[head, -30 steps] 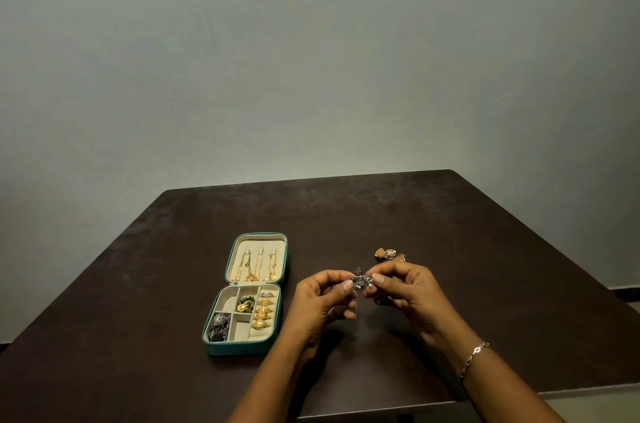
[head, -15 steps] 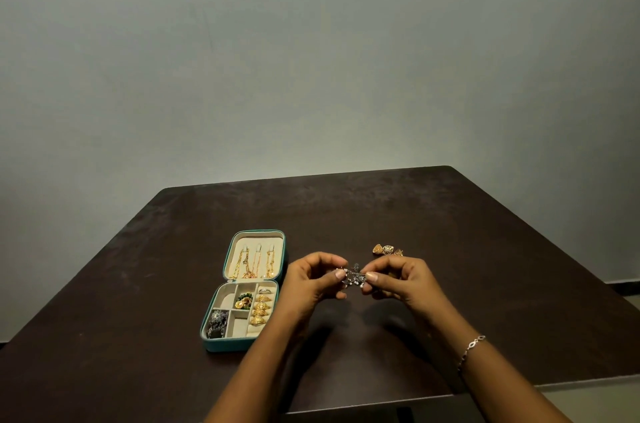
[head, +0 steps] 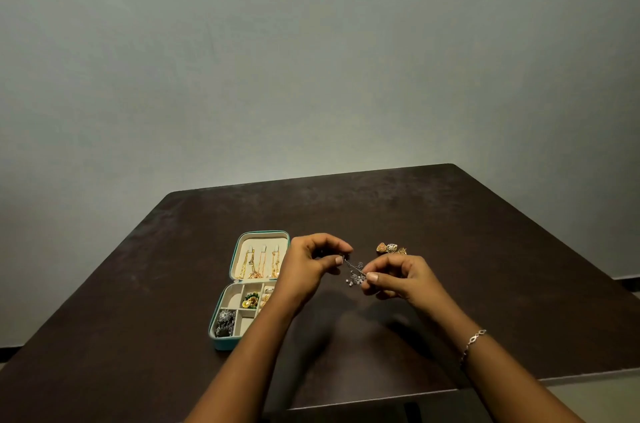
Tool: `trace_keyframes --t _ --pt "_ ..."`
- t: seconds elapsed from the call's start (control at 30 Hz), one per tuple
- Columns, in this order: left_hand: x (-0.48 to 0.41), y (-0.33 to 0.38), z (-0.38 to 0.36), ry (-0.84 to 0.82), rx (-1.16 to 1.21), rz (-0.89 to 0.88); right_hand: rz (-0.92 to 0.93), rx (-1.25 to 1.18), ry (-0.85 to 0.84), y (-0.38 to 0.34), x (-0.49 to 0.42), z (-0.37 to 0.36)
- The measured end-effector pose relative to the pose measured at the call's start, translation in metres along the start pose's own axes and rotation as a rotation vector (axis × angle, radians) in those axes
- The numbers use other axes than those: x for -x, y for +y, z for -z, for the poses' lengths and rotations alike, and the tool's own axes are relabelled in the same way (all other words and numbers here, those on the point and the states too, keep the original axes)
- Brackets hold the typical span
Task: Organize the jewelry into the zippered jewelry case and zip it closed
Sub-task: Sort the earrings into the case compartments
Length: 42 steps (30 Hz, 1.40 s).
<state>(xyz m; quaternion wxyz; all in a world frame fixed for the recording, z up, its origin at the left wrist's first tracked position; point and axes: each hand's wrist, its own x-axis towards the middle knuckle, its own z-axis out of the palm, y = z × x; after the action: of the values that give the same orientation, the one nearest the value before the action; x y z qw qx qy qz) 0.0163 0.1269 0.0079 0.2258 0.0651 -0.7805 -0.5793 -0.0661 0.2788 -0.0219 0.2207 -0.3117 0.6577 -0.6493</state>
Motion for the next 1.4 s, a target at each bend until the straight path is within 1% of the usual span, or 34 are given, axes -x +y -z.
trace_keyframes --t 0.17,0.3,0.43,0.53,0.67,0.73,0.87,0.93,1.0,1.07,1.13,1.23,1.4 --pt "0.001 0.008 0.001 -0.028 -0.096 -0.057 -0.024 -0.008 -0.018 -0.002 0.000 0.001" --pt "0.001 0.010 0.000 -0.031 -0.037 -0.072 -0.027 0.025 -0.035 -0.001 -0.001 0.000" --pt "0.000 0.013 0.000 -0.067 -0.009 -0.083 0.070 0.043 0.039 -0.006 -0.001 0.003" --pt "0.000 0.014 -0.001 -0.105 0.051 -0.044 0.194 -0.010 0.063 -0.015 0.001 0.004" --pt "-0.001 0.012 -0.001 -0.194 0.204 0.056 0.348 0.028 -0.017 -0.021 0.003 0.002" --pt "-0.001 0.010 -0.001 -0.228 0.279 0.107 0.384 0.071 -0.024 -0.022 0.003 0.002" --pt "0.001 0.010 -0.005 -0.270 0.392 0.172 0.411 0.125 0.021 -0.024 0.002 0.004" --pt "0.003 0.010 -0.008 -0.240 0.404 0.192 0.421 0.134 0.023 -0.026 0.002 0.005" --pt "0.005 0.008 -0.012 -0.140 0.317 0.161 0.404 0.130 0.012 -0.029 0.003 0.006" --pt "0.008 0.006 -0.014 0.019 0.197 0.071 0.376 0.166 0.031 -0.032 0.004 0.008" --pt "0.011 0.005 -0.015 0.126 0.144 -0.042 0.364 0.237 0.059 -0.035 0.004 0.010" --pt "0.014 0.001 -0.018 0.135 0.076 -0.167 0.363 0.306 0.081 -0.037 0.002 0.012" --pt "0.017 0.000 -0.027 0.116 0.083 -0.176 0.370 0.370 0.104 -0.037 0.002 0.005"
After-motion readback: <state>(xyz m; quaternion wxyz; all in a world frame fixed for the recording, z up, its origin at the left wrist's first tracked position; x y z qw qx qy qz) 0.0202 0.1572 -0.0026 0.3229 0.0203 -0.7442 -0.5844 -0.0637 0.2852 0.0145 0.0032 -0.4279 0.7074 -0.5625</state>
